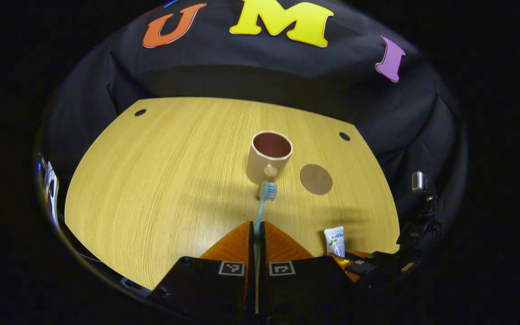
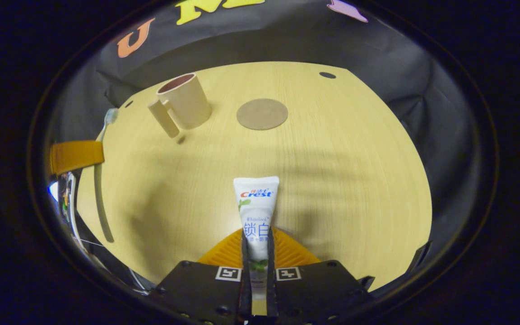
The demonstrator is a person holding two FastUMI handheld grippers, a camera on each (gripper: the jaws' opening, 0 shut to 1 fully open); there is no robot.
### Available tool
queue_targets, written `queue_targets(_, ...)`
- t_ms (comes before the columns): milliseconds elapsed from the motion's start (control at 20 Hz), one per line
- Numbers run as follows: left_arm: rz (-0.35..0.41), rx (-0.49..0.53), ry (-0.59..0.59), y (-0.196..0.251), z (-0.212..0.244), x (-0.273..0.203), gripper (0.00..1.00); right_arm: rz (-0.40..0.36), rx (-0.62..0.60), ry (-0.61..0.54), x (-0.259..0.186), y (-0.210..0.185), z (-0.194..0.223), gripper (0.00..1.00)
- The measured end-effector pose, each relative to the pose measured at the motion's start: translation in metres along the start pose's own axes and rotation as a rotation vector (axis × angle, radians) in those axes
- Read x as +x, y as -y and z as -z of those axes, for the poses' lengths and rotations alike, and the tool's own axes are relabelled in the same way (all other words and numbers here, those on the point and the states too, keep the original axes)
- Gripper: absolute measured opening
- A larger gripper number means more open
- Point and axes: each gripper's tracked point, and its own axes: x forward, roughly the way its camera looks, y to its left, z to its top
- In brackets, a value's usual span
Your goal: Put the toothbrush and toothpaste on the desktop into the cup, then pick up the cup and place it on the coaster on the desktop.
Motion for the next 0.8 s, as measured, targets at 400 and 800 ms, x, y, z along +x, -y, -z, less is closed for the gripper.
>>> queue_targets(400, 0.061, 0.023, 0.358, -0.02, -0.127, 0.03, 0.06, 0.003, -0.04, 0.125, -0.053, 0.01, -0.025, 0.13)
queue_targets(800, 0.202, 0.037, 0.708, 0.001, -0.216, 0.046, 0.05, 0.058, -0.084, 0.198, -0.078, 0.031, -0.019, 0.13)
